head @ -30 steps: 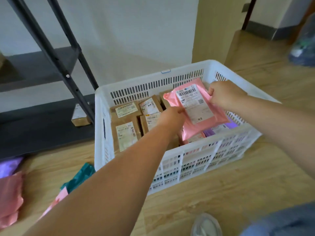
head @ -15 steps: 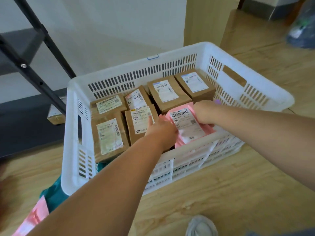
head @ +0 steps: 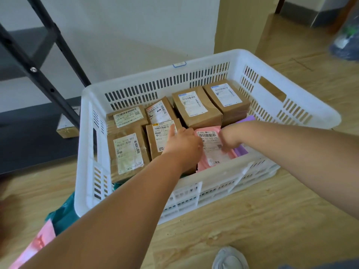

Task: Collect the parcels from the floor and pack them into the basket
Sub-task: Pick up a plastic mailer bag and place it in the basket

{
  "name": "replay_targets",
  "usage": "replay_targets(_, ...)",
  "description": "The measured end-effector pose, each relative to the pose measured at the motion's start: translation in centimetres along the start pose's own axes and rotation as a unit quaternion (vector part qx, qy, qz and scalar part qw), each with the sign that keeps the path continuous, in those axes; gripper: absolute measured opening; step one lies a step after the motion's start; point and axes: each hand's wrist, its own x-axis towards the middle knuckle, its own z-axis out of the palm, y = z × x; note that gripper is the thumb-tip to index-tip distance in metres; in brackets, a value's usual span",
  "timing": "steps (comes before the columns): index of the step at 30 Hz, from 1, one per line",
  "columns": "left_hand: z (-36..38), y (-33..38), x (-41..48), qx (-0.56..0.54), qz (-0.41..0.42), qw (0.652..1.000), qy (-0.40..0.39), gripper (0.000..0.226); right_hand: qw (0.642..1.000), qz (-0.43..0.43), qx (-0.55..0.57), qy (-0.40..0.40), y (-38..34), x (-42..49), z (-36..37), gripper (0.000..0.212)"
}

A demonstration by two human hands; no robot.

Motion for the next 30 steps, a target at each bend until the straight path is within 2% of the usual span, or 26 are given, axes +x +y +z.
replay_targets(3,-1.6,-1.0,-1.3,-0.052,-0.027,0.996,0.065,0.03,0.998,0.002,0.01,0.057,0.9,-0.8,-1.6,0.039)
replay_targets(7,-3.3,-4.2,-4.5,-0.047,-0.074,0.986,0.14,0.03,0.985,-0.015,0.045,0.168,-0.3,-3.1,-4.3,0.026)
replay_targets(11,-4.8,-7.3,-8.6,-0.062,-0.122,0.964,0.23,0.035,0.953,-0.061,0.1,0.28,-3.4,-6.8,-7.1,0.046)
replay_targets(13,-5.1,-9.1,-11.4,-0.069,-0.152,0.951,0.261,0.037,0.933,-0.096,0.142,0.317,-5.8,-8.9,-7.9,0.046)
replay_targets(18,-3.7,-14.9,-20.6,-0.117,-0.246,0.921,0.278,0.034,0.9,-0.177,0.185,0.353,-13.7,-13.3,-7.9,0.059)
replay_targets(20,-2.6,-17.6,-24.4,-0.147,-0.285,0.906,0.277,0.033,0.881,-0.197,0.227,0.365,-17.5,-15.5,-7.8,0.054)
replay_targets(23,-0.3,-21.1,-29.1,-0.177,-0.355,0.88,0.262,0.034,0.835,-0.216,0.31,0.4,-23.0,-18.5,-6.8,0.042)
replay_targets(26,2.2,-23.8,-32.3,-0.222,-0.433,0.836,0.254,0.039,0.8,-0.267,0.357,0.402,-29.2,-19.7,-3.8,0.032)
replay_targets(28,3.8,-24.6,-33.3,-0.244,-0.472,0.815,0.232,0.041,0.797,-0.297,0.363,0.381,-32.9,-19.1,-0.9,0.029)
replay_targets(30,6.1,-24.9,-34.3,-0.265,-0.49,0.806,0.199,0.044,0.823,-0.304,0.339,0.339,-36.1,-17.5,2.6,0.03)
